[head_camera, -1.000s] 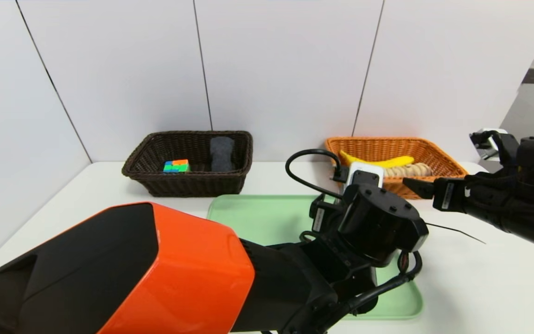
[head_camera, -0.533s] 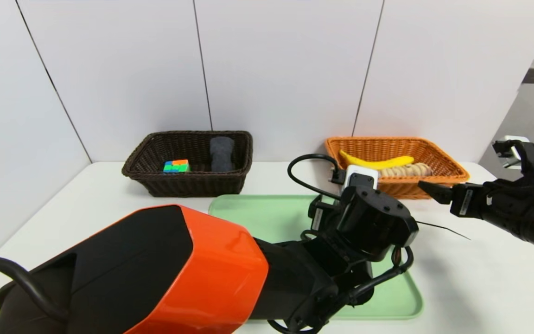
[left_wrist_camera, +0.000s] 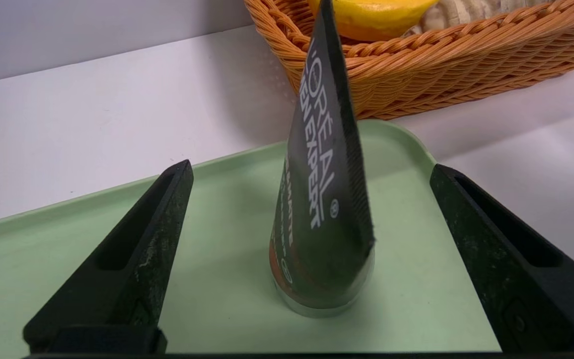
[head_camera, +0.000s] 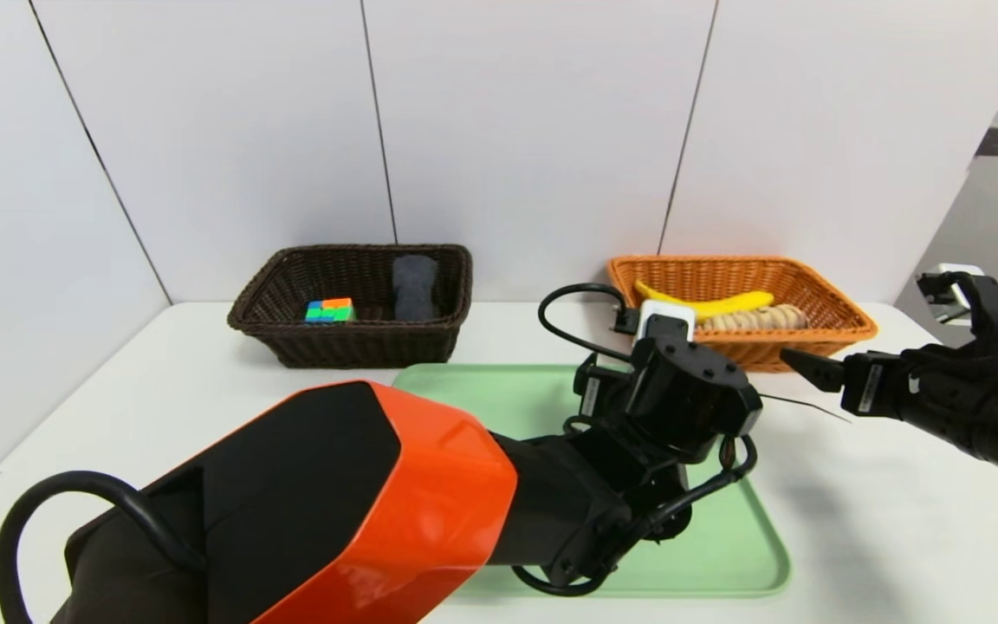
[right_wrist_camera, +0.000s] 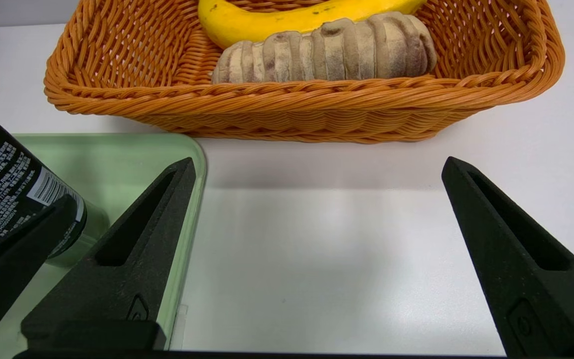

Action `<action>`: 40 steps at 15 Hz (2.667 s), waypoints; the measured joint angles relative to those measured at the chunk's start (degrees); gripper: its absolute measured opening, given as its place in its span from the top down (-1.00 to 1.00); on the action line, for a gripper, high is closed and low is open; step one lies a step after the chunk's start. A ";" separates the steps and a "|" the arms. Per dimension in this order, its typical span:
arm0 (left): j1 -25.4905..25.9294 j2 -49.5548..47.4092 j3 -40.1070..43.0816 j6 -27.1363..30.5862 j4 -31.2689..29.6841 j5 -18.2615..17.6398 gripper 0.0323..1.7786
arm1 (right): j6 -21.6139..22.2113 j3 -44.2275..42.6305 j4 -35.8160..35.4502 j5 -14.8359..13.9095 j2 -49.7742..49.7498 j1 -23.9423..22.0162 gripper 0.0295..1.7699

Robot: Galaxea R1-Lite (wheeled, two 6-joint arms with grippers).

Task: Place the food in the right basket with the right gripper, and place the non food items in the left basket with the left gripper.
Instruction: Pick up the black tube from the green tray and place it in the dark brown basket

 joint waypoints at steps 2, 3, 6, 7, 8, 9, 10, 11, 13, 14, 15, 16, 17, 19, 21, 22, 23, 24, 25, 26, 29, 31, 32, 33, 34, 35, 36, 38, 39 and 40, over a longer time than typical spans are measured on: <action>0.28 0.89 -0.83 0.00 0.00 -0.05 -0.90 | -0.01 -0.05 0.00 0.07 0.09 0.00 -0.93; 0.34 1.35 -1.28 0.06 0.04 -0.02 -0.90 | 0.00 -0.05 0.00 0.05 0.11 0.00 -0.93; 0.67 2.24 -1.94 1.01 0.02 -0.06 -0.75 | 0.00 0.05 0.00 0.07 0.13 0.00 -0.93; 0.83 2.40 -2.01 1.02 0.00 -0.06 -0.56 | -0.01 0.06 0.00 0.07 0.13 0.02 -0.93; 0.98 2.49 -2.01 1.01 0.00 -0.09 -0.38 | -0.01 0.09 -0.02 0.07 0.13 0.02 -0.93; 0.98 2.57 -2.02 1.02 0.02 -0.09 -0.22 | 0.00 0.20 0.00 0.07 0.13 0.02 -0.93; 1.00 2.65 -2.07 0.99 0.00 -0.13 -0.08 | 0.00 0.35 0.00 0.07 0.13 0.02 -0.93; 1.07 2.71 -2.07 1.01 0.00 -0.16 0.03 | -0.04 0.59 -0.02 0.13 0.06 0.05 -0.93; 1.11 2.73 -2.07 0.99 -0.07 -0.13 0.44 | -0.33 1.24 0.00 0.99 -0.13 0.09 -0.93; 1.19 2.68 -2.10 0.99 -0.05 -0.13 0.58 | -0.76 1.52 0.00 1.16 -0.22 0.09 -0.93; 1.22 2.56 -2.05 0.91 0.00 -0.20 0.58 | -0.89 1.62 -0.02 1.18 -0.27 0.09 -0.93; 1.19 2.24 -1.99 0.90 0.09 -0.30 0.58 | -0.85 1.71 0.02 1.21 -0.33 0.09 -0.93; 1.19 1.85 -1.99 0.90 0.09 -0.44 0.58 | -0.83 1.73 -0.02 1.23 -0.38 0.09 -0.93; 1.11 0.41 -1.69 0.90 0.37 -0.69 0.58 | -0.76 1.74 -0.02 1.16 -0.46 0.05 -0.93; 1.08 -2.06 -1.30 0.91 1.07 -1.02 0.58 | -0.63 1.77 0.00 1.16 -0.49 -0.02 -0.93; 0.98 -3.94 -1.05 0.88 1.96 -1.62 0.58 | -0.61 1.77 0.00 1.12 -0.49 -0.02 -0.93; 0.83 -6.03 -0.85 0.72 3.15 -2.43 0.58 | -0.55 1.77 -0.02 1.05 -0.49 0.00 -0.93; 0.69 -8.35 -0.80 0.61 4.69 -3.15 0.58 | -0.52 1.77 -0.02 1.05 -0.46 -0.02 -0.93; 0.66 -10.86 -0.87 0.55 6.62 -3.96 0.58 | -0.52 1.77 -0.02 1.05 -0.41 0.00 -0.93; 0.67 -13.51 -1.22 0.48 8.83 -4.83 0.58 | -0.45 1.68 0.00 1.01 -0.35 0.00 -0.93; 2.55 -22.15 -1.91 0.02 18.44 -8.57 0.58 | -0.44 0.91 -0.02 1.04 -0.09 0.00 -0.93; 7.73 -27.04 -2.12 -0.35 24.20 -11.36 0.58 | -0.44 0.46 0.00 1.07 0.04 -0.02 -0.93; 10.90 -28.96 -2.07 -0.68 26.05 -13.09 0.58 | -0.44 0.37 0.02 1.15 0.11 0.00 -0.93; 14.03 -30.32 -1.99 -1.11 27.49 -14.88 0.58 | -0.45 0.26 0.02 1.21 0.17 0.00 -0.93; 17.90 -31.56 -1.91 -1.52 28.95 -17.25 0.58 | -0.45 0.24 0.02 1.21 0.26 -0.02 -0.93; 21.53 -32.39 -1.88 -1.74 29.96 -19.41 0.58 | -0.50 0.22 0.02 1.18 0.37 -0.02 -0.93; 25.25 -32.90 -1.77 -1.93 30.51 -21.53 0.58 | -0.55 0.20 0.02 1.21 0.50 0.00 -0.93; 32.32 -32.71 -1.17 -2.47 30.87 -26.05 0.58 | -0.61 0.00 0.05 1.16 0.67 0.02 -0.93; 34.85 -31.91 -0.72 -3.06 30.94 -28.04 0.58 | -0.61 -0.11 0.02 1.15 0.77 0.00 -0.93; 36.91 -30.73 -0.34 -3.63 30.95 -29.29 0.58 | -0.61 -0.17 0.05 1.15 0.83 0.02 -0.93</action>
